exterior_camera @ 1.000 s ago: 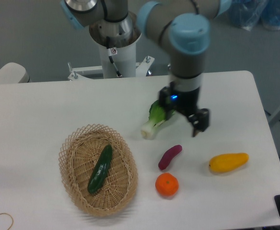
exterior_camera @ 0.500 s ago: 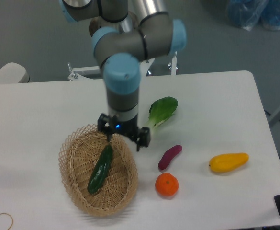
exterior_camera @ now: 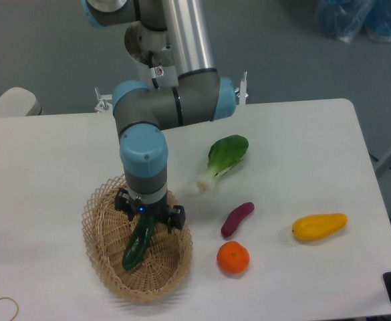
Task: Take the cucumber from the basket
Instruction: 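Lower the open gripper onto the green cucumber in the basket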
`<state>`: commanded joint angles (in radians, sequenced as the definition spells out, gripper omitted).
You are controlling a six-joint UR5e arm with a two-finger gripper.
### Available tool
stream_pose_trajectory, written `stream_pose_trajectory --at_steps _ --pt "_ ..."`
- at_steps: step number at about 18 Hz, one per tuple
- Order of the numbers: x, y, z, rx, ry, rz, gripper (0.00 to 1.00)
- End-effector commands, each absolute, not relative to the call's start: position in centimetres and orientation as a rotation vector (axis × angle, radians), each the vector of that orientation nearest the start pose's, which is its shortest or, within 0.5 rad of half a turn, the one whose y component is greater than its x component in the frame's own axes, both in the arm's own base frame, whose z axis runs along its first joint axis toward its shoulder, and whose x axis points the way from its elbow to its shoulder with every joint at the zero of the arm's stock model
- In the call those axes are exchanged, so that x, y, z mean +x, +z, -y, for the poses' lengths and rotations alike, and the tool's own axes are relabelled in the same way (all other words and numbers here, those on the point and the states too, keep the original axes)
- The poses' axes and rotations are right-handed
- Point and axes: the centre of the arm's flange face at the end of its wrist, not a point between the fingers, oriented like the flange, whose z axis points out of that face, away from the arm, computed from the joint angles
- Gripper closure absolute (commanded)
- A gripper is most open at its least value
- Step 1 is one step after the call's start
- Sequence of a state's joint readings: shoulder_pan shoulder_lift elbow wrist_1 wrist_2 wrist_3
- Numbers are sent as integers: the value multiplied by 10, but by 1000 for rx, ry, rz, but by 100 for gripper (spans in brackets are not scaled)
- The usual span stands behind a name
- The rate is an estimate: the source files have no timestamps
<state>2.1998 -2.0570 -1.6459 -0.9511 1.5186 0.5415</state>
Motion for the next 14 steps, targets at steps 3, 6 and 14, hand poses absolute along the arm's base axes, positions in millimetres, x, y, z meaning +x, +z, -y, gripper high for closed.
stream_pose_trajectory --at_steps 3,6,14 --pt "-262 228 -598 -3063 -19 127 0" --pt "-262 218 -598 -3066 -19 127 0" --pt "-261 210 -599 -3070 -23 125 0"
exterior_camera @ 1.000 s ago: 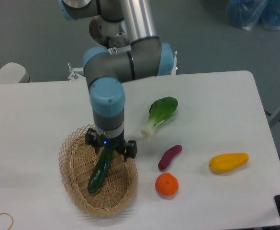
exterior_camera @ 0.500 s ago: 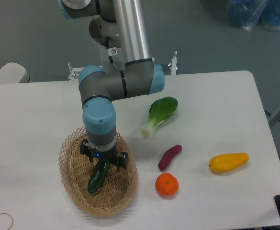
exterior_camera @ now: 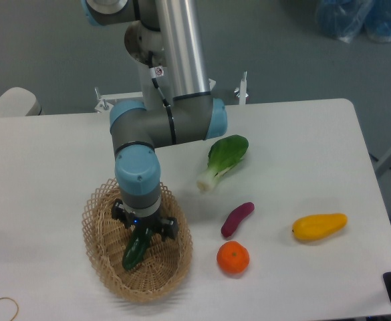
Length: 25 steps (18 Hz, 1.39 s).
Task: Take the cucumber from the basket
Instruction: 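Lower the open gripper onto the green cucumber in the basket, then close the gripper around the cucumber and lift it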
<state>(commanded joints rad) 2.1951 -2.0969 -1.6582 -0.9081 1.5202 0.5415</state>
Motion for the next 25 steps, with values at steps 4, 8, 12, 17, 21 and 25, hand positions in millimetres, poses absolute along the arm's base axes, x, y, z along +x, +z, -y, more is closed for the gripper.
stream_pose_trajectory --at_steps 4,8,12,17,21,25 --pt "-253 204 -601 -3080 -33 110 0" --pt "-250 200 -599 -3088 -39 108 0" --pt "-250 203 -599 -3084 -35 112 46" --pt "-253 208 -599 -3088 3 113 68" --pt "-255 213 -600 -3078 11 105 68" --pt "-266 236 -601 -3043 50 112 68"
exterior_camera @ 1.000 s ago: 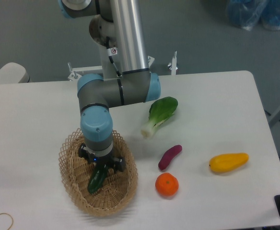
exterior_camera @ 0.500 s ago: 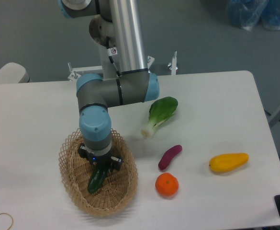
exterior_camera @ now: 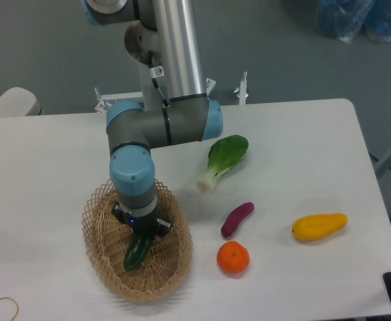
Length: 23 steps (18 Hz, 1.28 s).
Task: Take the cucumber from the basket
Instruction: 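Close the gripper around the cucumber and lift it, then carry the cucumber out of the basket toward the yellow squash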
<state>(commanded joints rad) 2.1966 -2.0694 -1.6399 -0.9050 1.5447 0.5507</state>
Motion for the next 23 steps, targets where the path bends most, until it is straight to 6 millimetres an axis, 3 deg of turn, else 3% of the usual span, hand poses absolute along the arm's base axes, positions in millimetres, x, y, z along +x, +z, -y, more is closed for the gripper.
stream_pose_trajectory --at_steps 4,6,7,13,17,20,23 --pt "-300 294 -599 -2998 208 51 68" --pt "-327 317 -586 -2990 294 -12 68" --pt "-357 334 -566 -2984 325 -41 68" --pt "-456 376 -495 -3039 326 -199 68" --pt "-507 394 -448 -3031 307 -320 68" --pt "-534 405 -420 -2996 304 -410 68" --pt "-545 411 -405 -2982 268 -491 68"
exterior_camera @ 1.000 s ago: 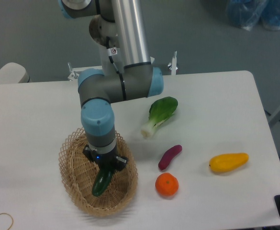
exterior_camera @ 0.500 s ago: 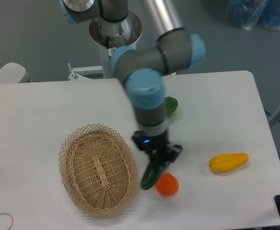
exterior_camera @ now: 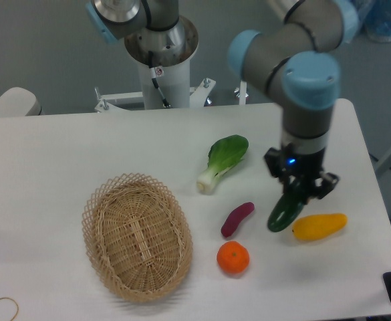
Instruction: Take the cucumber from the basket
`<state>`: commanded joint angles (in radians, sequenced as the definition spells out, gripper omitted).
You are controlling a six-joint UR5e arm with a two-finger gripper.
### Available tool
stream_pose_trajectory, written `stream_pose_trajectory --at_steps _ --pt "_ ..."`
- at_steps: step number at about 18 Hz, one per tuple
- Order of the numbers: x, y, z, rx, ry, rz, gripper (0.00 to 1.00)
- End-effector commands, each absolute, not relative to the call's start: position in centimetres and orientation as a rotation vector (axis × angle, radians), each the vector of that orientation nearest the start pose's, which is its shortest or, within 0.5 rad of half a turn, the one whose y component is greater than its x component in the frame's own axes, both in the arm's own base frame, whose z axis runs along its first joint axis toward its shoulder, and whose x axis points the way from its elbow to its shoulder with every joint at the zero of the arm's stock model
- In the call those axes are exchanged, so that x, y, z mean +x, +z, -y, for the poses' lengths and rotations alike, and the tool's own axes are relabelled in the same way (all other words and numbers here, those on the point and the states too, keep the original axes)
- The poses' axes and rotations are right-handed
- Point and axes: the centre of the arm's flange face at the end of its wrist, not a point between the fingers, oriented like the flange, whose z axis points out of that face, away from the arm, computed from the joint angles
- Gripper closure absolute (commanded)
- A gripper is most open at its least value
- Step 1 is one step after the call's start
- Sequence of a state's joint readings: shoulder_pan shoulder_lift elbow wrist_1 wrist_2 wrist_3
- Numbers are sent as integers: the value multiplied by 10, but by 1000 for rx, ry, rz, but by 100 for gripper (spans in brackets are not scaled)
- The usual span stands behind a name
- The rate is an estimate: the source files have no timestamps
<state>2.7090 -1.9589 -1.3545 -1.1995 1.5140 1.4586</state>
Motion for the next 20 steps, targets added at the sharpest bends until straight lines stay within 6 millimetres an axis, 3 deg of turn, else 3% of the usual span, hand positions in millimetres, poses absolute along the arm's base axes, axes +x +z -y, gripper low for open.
stream_pose_trajectory --at_steps 5,20 --pt "-557 405 -394 -2982 270 -558 68" --pt "-558 400 -397 -2982 266 -563 68"
